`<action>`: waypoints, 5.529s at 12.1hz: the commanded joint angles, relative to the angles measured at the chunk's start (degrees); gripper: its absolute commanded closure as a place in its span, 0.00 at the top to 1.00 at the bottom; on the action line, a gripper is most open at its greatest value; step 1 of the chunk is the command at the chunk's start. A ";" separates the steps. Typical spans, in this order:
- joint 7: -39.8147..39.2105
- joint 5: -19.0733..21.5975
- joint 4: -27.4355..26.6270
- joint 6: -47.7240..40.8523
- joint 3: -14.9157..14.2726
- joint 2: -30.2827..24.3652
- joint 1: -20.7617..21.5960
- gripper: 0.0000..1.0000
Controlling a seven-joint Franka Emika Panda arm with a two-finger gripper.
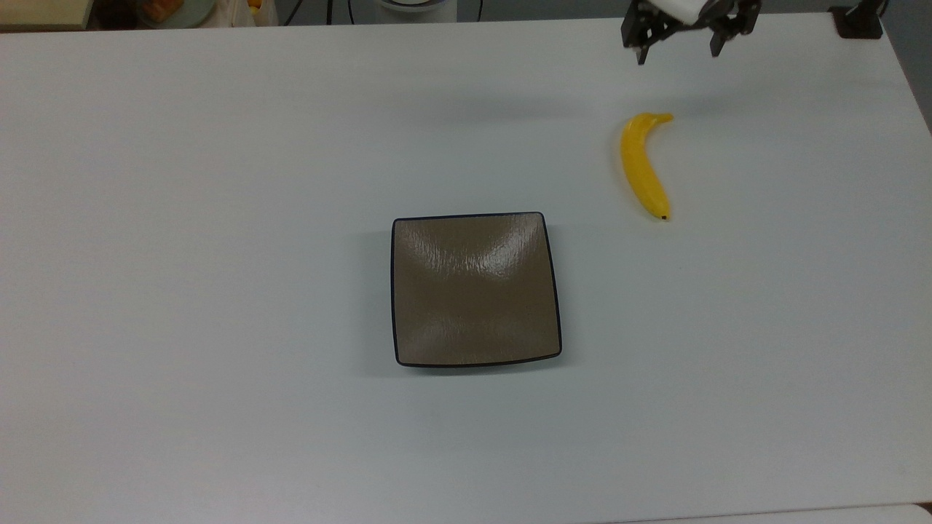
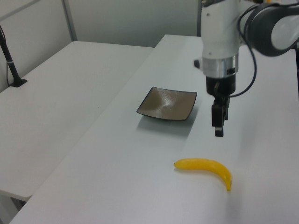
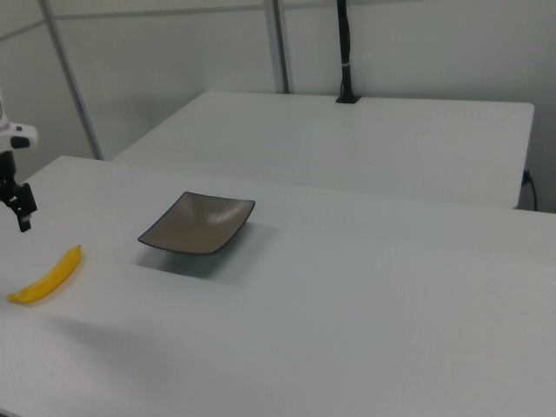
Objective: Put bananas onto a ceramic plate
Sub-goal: 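Lower the open gripper over the middle of the yellow banana, then close the gripper on the banana and lift it off the table, then carry the held banana over the brown square plate and lower it, then set the banana down on the plate and open the gripper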
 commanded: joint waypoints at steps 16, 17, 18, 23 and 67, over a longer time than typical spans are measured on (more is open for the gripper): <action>1.32 -8.60 -9.75 20.12 -1.15 11.00 -0.39 1.00; 1.23 -8.78 -9.66 20.20 -1.15 11.44 -0.39 0.99; 1.23 -9.48 -9.66 20.29 -1.15 11.62 -0.48 0.89; 1.23 -9.75 -9.48 20.20 -1.15 11.62 -0.56 0.34; -85.78 -12.38 15.12 20.20 -20.92 17.94 -7.24 0.00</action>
